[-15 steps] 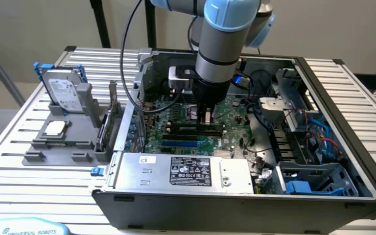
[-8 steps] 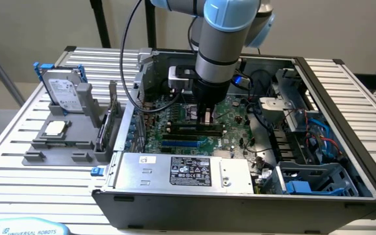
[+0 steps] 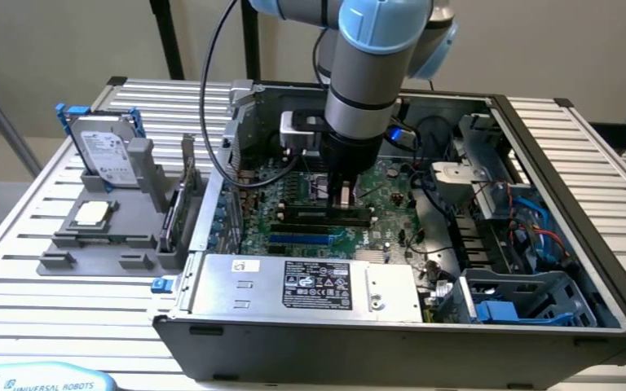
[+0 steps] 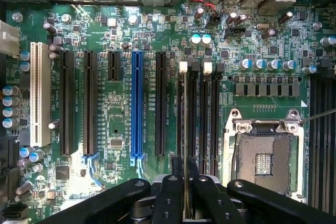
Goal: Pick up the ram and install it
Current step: 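Insert the ram into the slot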
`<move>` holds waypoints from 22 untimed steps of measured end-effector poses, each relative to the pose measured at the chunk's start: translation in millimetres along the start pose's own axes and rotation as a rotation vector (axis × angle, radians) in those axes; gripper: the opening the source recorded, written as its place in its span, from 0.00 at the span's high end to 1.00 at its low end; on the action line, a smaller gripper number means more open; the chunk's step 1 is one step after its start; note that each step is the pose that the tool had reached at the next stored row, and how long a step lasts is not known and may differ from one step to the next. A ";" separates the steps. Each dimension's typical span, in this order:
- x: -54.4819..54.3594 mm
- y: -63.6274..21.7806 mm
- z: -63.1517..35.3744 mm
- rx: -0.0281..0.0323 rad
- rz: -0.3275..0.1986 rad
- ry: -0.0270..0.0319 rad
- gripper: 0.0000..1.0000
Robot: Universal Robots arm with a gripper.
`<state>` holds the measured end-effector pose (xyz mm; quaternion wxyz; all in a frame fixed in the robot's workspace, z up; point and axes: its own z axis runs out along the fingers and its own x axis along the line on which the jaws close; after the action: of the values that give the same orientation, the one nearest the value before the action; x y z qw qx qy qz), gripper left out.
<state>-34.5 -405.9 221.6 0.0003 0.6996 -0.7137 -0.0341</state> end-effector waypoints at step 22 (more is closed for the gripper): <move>-1.3 1.3 -26.8 -0.0029 0.000 -0.0014 0.89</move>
<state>-34.5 -405.9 248.5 0.0008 0.6996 -0.7137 -0.0357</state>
